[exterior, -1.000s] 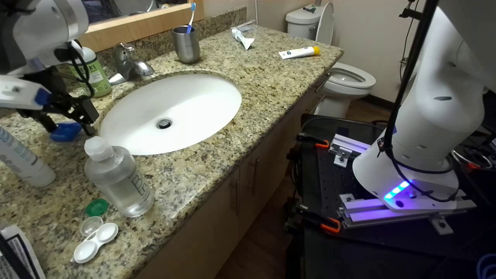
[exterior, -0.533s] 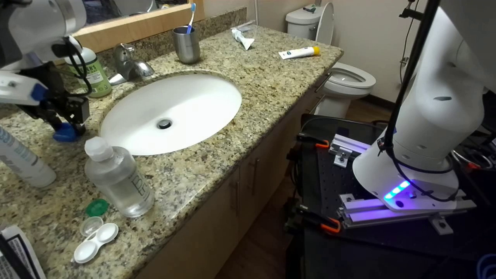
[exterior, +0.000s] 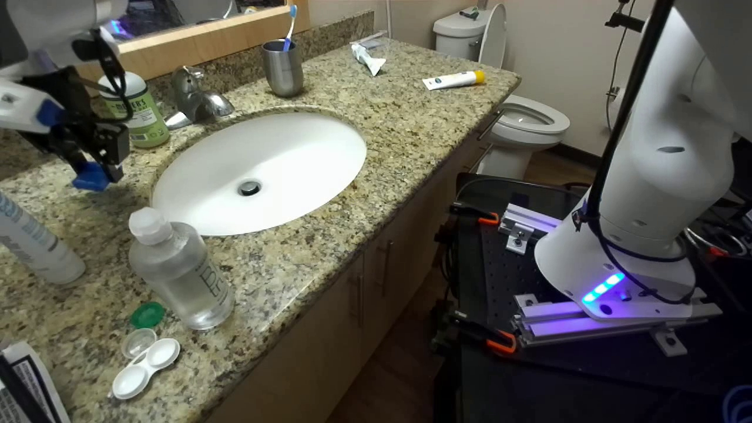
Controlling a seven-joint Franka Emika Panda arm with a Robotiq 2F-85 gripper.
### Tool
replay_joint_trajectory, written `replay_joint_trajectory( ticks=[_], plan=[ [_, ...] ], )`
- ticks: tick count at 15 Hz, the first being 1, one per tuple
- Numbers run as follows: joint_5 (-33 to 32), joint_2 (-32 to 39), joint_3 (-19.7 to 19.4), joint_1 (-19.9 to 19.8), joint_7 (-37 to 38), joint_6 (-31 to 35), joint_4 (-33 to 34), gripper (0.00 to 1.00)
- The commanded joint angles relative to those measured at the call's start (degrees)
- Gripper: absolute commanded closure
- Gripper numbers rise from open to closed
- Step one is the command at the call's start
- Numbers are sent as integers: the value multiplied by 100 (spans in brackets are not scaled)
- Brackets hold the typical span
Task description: Move the blue case to the left side of the sink counter and then put it back on the right side of the sink counter
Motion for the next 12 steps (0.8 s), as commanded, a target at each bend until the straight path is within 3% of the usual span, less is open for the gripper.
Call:
replay_joint_trajectory(
  ticks=[1, 5, 8, 12],
  plan=[
    [-184, -1176, -193, 20, 73, 309, -1017, 81],
    [-613, -2341, -477, 6, 269, 210, -1934, 81],
    [-1359, -3212, -712, -7, 657, -39, -2736, 81],
    [-2056, -4362, -712, -370, 1074, -431, -3798, 81]
  ],
)
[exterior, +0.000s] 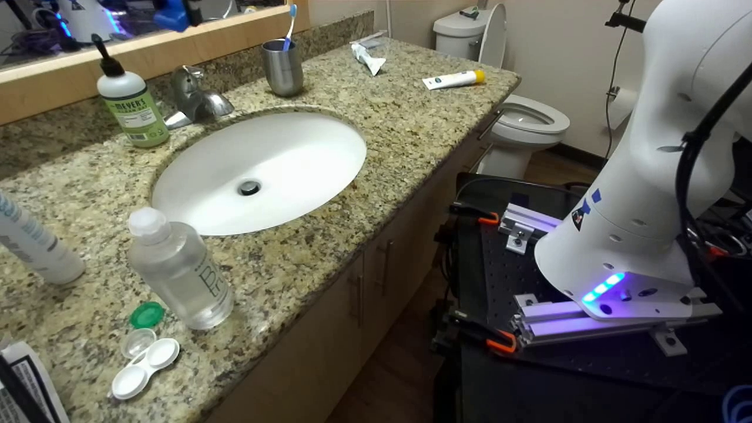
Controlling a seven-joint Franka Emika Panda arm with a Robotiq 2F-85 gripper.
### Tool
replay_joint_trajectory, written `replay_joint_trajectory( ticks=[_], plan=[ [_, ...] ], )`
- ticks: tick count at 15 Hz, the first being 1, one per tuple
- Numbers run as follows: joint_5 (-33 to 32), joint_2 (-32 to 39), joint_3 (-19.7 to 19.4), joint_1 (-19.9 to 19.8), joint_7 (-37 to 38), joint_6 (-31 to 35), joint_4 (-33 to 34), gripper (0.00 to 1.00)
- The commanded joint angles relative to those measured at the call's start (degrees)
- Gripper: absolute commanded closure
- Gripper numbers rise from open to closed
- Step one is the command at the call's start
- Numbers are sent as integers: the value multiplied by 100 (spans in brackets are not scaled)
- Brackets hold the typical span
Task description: Move the blue case to the left side of the sink counter and then put it back on the right side of the sink counter
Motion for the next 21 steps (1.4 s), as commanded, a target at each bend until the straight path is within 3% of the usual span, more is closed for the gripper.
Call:
replay_joint_trajectory(
  ticks=[1, 4, 5, 9, 10, 12, 16, 21],
  plan=[
    [-444, -1214, 87, -408, 351, -210, -1231, 81],
    [-204, -2058, 79, -962, -82, 121, -1998, 81],
    [-295, -1387, 282, -918, 161, -176, -1296, 56],
    [-234, -2021, 302, -1223, -69, -94, -1829, 56],
    [-233, -2032, 320, -1218, -69, -85, -1851, 81],
    [-228, -1679, 369, -1334, 421, -131, -1564, 81],
    [299, -1091, -199, -1972, 380, -16, -1130, 81],
    [966, 368, -716, -2554, 673, 299, -610, 81]
  ],
)
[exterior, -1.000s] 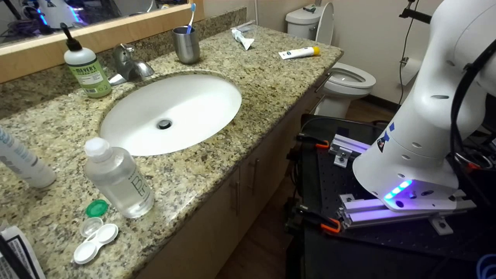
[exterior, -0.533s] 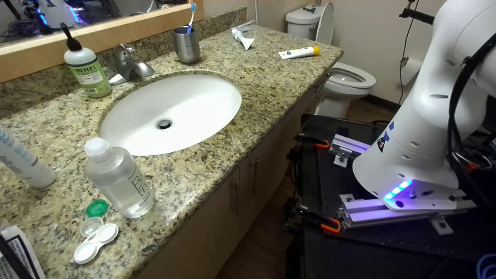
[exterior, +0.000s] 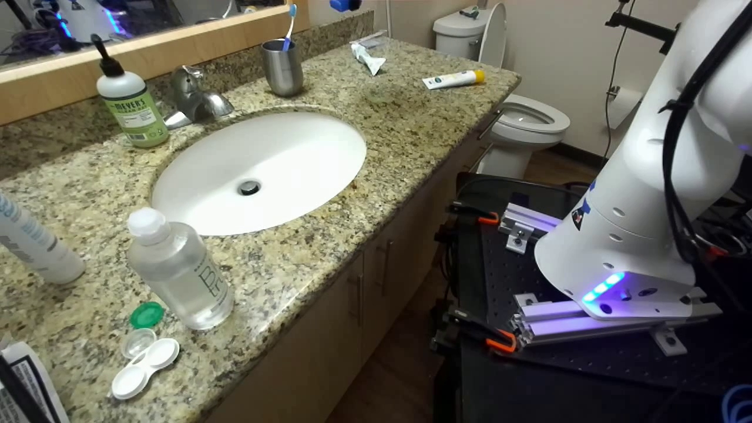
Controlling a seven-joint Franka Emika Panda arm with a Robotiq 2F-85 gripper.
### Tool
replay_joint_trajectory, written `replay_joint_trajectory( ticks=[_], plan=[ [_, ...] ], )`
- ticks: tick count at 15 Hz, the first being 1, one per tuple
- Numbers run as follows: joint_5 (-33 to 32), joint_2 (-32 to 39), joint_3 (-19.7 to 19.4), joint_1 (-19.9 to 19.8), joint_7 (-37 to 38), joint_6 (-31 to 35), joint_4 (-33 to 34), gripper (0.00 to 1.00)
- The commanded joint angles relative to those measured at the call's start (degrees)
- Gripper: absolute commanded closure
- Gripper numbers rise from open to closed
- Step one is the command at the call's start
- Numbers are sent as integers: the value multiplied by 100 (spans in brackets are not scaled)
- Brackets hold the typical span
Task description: Move the blue case to the left side of the sink counter and then put it back on the right side of the sink counter
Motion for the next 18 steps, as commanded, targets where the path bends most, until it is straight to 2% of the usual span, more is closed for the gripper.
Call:
replay_joint_trajectory(
  ticks=[1, 7, 11, 13, 16, 18],
  plan=[
    [588, 1238, -166, -299, 124, 302, 520, 81],
    [1152, 2267, -288, -378, 357, 1081, 732, 81],
    [1287, 2627, -319, -368, 492, 923, 1022, 81],
    [1164, 2221, -394, -162, 688, 709, 541, 81],
    [959, 2017, -524, -41, 972, 212, 387, 81],
    [812, 1964, -619, 4, 1160, 166, 297, 81]
  ],
)
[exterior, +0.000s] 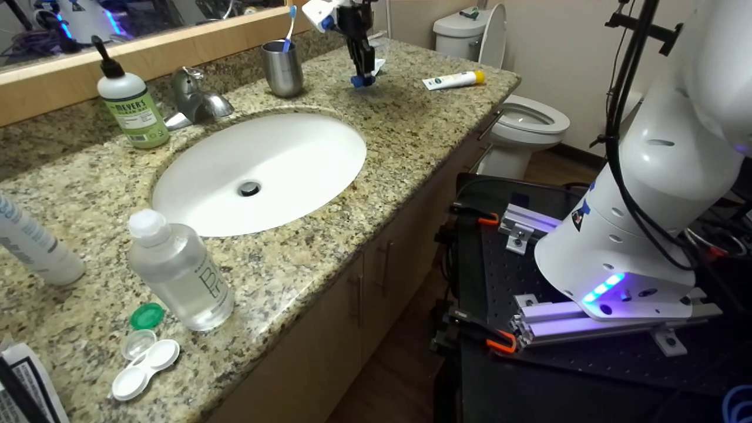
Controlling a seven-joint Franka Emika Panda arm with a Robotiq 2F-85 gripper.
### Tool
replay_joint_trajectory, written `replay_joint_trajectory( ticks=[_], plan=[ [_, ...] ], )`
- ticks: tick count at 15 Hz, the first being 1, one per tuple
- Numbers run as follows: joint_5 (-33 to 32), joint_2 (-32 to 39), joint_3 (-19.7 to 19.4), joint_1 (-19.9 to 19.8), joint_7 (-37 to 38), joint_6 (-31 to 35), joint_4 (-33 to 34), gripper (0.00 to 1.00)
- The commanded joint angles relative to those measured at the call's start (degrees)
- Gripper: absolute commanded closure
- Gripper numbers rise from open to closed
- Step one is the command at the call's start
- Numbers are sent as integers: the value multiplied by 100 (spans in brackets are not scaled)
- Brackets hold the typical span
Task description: Move the blue case to the left side of the sink counter and then put it back on the right side of the sink counter
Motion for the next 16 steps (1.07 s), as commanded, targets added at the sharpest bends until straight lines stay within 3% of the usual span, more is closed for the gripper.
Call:
replay_joint_trajectory(
  ticks=[1, 5, 15, 16],
  plan=[
    [-338, -267, -223, 132, 373, -151, -319, 81],
    [-690, -139, -318, 118, 822, 35, -465, 81],
    [313, -394, -77, -248, 382, 403, -772, 81],
    [403, -395, -56, -281, 315, 415, -780, 77]
  ],
)
